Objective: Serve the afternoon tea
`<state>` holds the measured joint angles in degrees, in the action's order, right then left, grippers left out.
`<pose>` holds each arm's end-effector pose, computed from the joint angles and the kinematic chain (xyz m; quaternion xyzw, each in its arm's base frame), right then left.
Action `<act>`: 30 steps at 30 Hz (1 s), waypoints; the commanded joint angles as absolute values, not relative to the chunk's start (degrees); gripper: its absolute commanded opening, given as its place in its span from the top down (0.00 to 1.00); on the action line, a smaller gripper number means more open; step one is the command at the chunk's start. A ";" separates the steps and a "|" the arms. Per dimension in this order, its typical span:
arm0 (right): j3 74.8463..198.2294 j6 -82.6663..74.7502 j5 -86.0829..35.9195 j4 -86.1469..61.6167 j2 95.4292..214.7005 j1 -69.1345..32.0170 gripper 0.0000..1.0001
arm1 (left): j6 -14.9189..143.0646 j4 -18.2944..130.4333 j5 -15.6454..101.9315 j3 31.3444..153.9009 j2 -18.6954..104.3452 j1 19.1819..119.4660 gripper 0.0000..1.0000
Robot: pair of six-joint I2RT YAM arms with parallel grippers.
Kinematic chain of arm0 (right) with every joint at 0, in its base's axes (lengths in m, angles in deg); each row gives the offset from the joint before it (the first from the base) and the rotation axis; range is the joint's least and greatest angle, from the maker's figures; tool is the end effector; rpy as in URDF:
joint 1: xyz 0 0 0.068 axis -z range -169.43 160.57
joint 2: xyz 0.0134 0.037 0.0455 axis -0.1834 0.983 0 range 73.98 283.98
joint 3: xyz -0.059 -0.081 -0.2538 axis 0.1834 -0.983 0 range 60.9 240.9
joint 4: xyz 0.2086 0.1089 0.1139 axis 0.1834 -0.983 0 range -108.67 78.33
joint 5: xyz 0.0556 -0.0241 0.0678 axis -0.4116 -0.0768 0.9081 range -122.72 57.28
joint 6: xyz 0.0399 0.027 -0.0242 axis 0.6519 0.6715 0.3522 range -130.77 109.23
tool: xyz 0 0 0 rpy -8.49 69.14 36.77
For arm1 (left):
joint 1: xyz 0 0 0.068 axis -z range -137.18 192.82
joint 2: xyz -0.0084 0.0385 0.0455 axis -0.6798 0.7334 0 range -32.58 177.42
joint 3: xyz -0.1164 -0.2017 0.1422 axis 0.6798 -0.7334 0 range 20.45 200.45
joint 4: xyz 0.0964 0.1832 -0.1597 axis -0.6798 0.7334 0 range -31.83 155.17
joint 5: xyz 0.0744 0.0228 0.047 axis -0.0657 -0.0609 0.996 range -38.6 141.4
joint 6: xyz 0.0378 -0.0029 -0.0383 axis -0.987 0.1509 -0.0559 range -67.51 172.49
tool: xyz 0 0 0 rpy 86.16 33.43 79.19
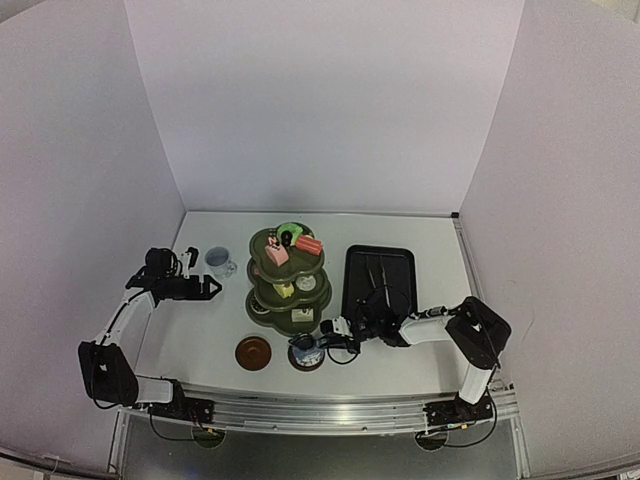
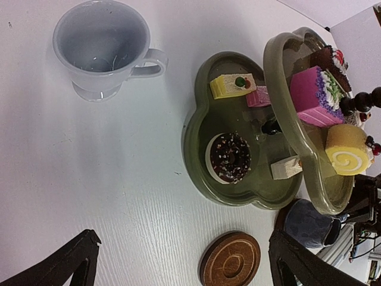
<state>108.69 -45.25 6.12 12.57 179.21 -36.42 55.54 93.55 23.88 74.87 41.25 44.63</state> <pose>0.2272 0.2762 0.1384 -0.6612 0.5254 0.3396 0.4140 0.2578 -0.0244 0.2560 0.0619 0.9265 -0.2390 0.2839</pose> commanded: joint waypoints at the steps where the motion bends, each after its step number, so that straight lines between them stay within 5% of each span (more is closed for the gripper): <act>1: 108.95 -46.58 4.90 20.24 179.32 -36.22 1.00 | 55.78 91.77 22.44 77.18 41.47 44.12 0.00; 30: 106.55 -41.77 6.97 24.72 182.34 -37.54 1.00 | 55.43 91.37 22.61 77.57 42.06 43.12 0.00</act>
<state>107.10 -42.26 5.19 20.73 181.29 -36.55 55.53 92.98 23.02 74.87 41.83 43.51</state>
